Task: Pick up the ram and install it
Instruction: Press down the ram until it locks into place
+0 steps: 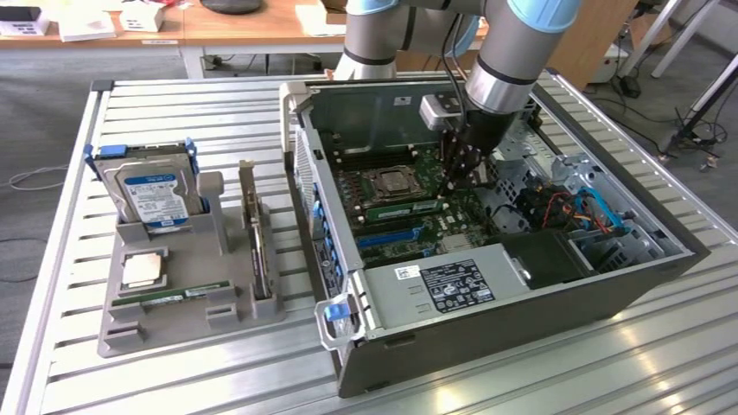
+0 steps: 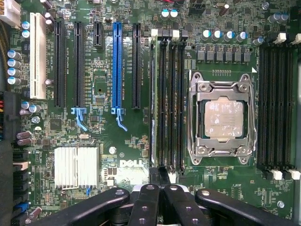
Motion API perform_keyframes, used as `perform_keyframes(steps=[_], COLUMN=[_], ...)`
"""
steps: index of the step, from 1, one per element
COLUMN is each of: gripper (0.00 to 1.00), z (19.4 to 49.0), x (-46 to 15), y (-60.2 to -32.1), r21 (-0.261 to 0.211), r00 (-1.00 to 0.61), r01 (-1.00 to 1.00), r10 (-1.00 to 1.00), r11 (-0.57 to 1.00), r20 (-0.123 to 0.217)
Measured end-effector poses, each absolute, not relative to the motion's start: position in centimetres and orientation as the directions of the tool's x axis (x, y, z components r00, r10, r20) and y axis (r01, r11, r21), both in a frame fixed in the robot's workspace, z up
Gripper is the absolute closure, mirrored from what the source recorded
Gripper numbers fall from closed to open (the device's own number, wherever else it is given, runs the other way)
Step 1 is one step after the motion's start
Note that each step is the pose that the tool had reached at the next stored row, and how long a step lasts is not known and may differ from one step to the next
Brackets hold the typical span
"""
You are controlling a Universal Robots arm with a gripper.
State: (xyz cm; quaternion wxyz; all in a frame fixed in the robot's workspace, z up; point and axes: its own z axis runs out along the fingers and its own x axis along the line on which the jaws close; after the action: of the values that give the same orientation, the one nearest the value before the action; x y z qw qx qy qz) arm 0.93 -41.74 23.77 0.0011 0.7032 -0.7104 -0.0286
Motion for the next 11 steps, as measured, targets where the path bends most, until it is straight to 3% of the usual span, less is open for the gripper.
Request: perform_keyframes(steps=[11], gripper=[0.89], z=[23.56], x=[0.93], y=[-41.74], r21=[0.042], r00=[-0.011], r01=[-0.999], r10=[-0.999], r11=[0.009], r20=[-0.039])
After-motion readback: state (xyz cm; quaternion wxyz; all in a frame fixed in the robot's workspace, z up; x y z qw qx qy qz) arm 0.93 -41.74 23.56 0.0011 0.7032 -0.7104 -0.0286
